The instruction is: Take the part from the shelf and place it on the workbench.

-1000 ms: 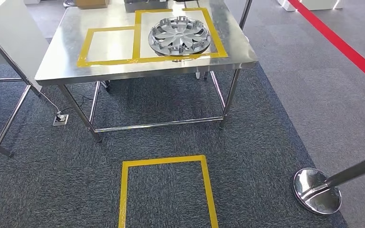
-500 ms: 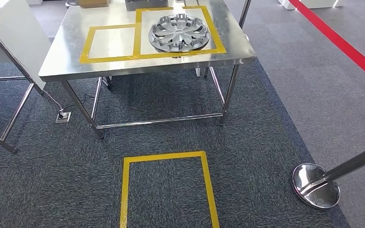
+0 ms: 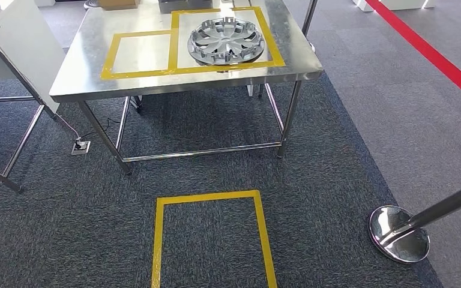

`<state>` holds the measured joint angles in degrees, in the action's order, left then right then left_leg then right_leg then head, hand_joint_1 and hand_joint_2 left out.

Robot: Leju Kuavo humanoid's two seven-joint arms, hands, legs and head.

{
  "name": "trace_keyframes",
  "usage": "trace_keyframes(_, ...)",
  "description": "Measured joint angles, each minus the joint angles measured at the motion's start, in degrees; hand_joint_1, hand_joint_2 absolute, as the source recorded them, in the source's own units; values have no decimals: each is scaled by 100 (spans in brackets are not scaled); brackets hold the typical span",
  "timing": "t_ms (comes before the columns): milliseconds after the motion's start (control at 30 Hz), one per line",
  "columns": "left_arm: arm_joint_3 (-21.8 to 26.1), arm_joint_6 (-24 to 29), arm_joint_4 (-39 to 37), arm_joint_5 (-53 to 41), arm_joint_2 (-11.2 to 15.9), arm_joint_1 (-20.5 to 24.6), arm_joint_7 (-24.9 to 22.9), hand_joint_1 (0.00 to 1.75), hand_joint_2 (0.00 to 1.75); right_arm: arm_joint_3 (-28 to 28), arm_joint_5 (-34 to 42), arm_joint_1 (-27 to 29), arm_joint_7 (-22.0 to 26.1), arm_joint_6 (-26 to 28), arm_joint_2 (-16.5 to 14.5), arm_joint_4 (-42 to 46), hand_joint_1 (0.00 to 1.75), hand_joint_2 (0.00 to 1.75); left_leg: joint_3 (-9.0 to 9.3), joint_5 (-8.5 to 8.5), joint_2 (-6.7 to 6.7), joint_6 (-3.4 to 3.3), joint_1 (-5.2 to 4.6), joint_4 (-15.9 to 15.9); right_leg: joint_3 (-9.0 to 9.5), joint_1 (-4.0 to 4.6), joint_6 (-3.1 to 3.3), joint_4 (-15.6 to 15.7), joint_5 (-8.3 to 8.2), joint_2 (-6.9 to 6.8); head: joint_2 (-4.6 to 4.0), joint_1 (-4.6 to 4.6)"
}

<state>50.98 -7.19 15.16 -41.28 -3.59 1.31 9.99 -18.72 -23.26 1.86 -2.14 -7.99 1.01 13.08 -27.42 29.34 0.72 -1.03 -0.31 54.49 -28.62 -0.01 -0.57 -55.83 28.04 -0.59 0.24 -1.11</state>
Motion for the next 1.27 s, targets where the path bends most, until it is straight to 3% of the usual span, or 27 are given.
trace_keyframes(67, -315, 45, 45, 270, 19, -59, -63, 0, 0, 109, 150, 41, 13, 49, -2, 49, 0, 0, -2, 0, 0, 0, -3, 3, 0, -5, -1, 0, -1, 0, 0, 1)
trace_keyframes(933, -4157, 625, 583, 3586, 253, -757, -843, 0, 0, 1492, 2014, 496, 174, 679, -64, 684, 0, 0, -10, 1, -1, -1, -11, 11, -5, -15, -4, 0, -3, 0, 0, -1)
trace_keyframes(1100, -4644, 709, 644, 4066, 287, -839, -951, 0, 0, 1663, 2281, 550, 193, 773, -78, 762, 0, 0, -10, 1, -1, -1, -11, 11, -6, -15, -4, 0, -3, 0, 0, -1)
trace_keyframes(1267, -4816, 727, 673, 4124, 302, -863, -976, 0, 0, 1731, 2304, 568, 194, 792, -81, 800, 0, 0, -10, 1, -1, -1, -11, 11, -6, -15, -4, 0, -3, 0, 0, -1)
